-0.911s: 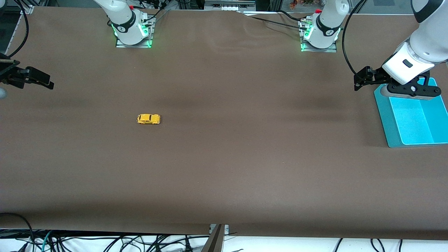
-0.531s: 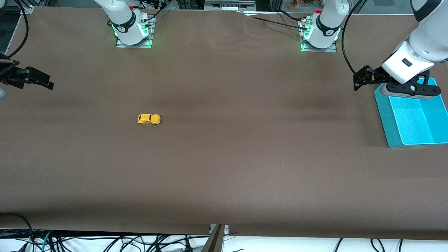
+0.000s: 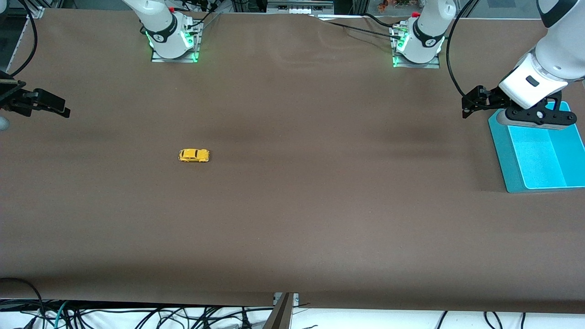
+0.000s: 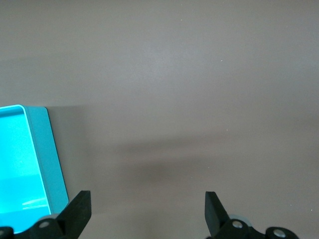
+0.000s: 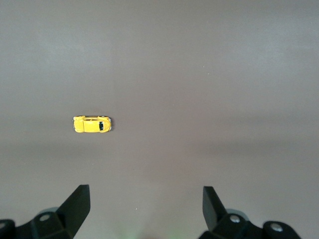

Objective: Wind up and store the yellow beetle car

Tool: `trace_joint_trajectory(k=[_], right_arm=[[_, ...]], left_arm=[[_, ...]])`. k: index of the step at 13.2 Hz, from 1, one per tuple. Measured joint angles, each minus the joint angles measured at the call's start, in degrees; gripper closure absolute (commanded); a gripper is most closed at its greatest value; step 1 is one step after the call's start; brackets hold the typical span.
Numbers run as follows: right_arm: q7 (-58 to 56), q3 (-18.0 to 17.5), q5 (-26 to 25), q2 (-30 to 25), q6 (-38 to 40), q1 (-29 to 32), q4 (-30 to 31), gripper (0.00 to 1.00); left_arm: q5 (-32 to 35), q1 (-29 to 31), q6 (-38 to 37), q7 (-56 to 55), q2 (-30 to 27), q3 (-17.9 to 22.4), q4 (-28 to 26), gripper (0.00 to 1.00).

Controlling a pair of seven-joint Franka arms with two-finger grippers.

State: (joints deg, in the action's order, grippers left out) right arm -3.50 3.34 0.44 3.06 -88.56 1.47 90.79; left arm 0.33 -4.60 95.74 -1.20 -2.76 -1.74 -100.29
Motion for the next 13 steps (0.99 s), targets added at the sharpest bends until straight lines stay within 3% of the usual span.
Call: trace_joint_trajectory(k=[5,13], right_arm=[[-0.06,-0.99,0.06,0.53,0.05,-1.57,0.02,0.0],[-0.17,-1.66,0.03,5.58,1.64,-16.06,0.61,0.0]], left_arm=[[0.0,0.0,0.0,0.0,0.0,0.03,0.0,0.0],[0.0,0.01,0.0,0.0,0.04,0.04,0.05,0.0]])
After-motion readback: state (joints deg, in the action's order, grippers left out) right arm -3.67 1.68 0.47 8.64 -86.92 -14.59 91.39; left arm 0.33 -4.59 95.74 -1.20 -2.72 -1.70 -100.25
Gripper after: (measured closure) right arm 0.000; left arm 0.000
